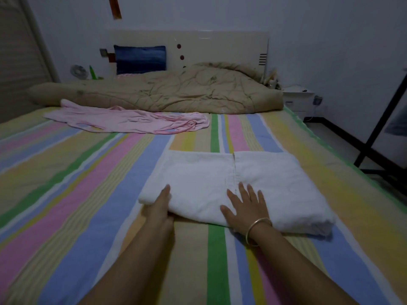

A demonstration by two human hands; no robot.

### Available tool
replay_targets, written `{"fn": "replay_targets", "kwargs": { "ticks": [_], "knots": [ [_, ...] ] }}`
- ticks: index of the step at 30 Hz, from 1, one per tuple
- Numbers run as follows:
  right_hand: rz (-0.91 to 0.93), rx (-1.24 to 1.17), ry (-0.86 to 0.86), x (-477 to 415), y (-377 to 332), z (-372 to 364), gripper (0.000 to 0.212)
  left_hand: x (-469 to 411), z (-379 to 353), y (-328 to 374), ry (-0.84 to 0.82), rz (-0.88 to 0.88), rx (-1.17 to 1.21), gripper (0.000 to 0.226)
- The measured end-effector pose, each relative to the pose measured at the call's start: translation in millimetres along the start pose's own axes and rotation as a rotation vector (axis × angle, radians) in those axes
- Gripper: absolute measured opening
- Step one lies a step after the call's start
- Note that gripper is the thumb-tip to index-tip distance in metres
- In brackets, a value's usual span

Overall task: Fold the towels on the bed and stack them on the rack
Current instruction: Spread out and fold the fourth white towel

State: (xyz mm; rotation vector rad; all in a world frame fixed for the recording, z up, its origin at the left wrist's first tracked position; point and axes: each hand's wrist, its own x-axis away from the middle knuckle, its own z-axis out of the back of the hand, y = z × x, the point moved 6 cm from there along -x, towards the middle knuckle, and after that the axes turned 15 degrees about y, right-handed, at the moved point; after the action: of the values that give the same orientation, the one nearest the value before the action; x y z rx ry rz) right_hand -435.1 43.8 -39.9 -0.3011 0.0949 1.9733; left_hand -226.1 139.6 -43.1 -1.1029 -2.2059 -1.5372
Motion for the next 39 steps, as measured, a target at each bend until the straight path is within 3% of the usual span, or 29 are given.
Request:
{"fn": "replay_targets", "kwargs": {
  "ticks": [3,5,7,9,12,16,19,22,24,27,29,32,34,37,39],
  "knots": [
    [-0.04,-0.165,-0.012,-8,4,9,0.06,9,4,11,0.247,-0.303,-0.254,0.056],
    [-0.174,-0.539,0.012,-15,15,22,0.052,32,-19,23,0.233,-0.492,-0.336,0.044],
    [-0.415,-1.112,0.063,-18,31,35,0.054,66,-56,26,0.123,-0.666,-0.386,0.027],
    [-0.639,-1.502,0.05,-14,46,39,0.071,107,-98,17,-0.026,-0.871,-0.463,0.021],
    [-0.894,-1.912,-0.046,-1,71,45,0.059,168,-152,-23,-0.289,-1.226,-0.718,0.02],
    [-0.916,-2.169,0.028,13,130,74,0.087,203,-177,-100,-0.636,-1.63,-1.061,0.039],
    [-0.974,-1.95,-0.023,22,161,86,0.05,192,-170,-137,-0.813,-1.674,-1.183,0.037],
    [-0.915,-1.617,-0.094,12,164,90,0.033,179,-167,-144,-0.855,-1.672,-1.206,0.049],
    [-0.827,-1.262,-0.057,-6,167,85,0.044,179,-167,-143,-0.91,-1.691,-1.318,0.058],
    [-0.635,-0.821,0.024,-32,161,95,0.07,175,-162,-132,-1.066,-1.49,-1.383,0.058],
    [-0.522,-0.624,0.011,-50,156,94,0.089,169,-158,-110,-0.958,-1.377,-1.231,0.054],
    [-0.444,-0.45,-0.079,-64,144,81,0.117,144,-149,-59,-0.425,-1.526,-1.097,0.035],
    [-0.402,-0.361,-0.098,-66,132,76,0.126,119,-142,-43,-0.241,-1.541,-1.135,0.022],
    [-0.293,-0.149,-0.027,-68,112,75,0.122,81,-139,-68,-0.394,-1.303,-1.372,0.061],
    [-0.244,-0.047,0.012,-75,100,71,0.104,70,-136,-92,-0.541,-1.164,-1.4,0.076]
  ]
}}
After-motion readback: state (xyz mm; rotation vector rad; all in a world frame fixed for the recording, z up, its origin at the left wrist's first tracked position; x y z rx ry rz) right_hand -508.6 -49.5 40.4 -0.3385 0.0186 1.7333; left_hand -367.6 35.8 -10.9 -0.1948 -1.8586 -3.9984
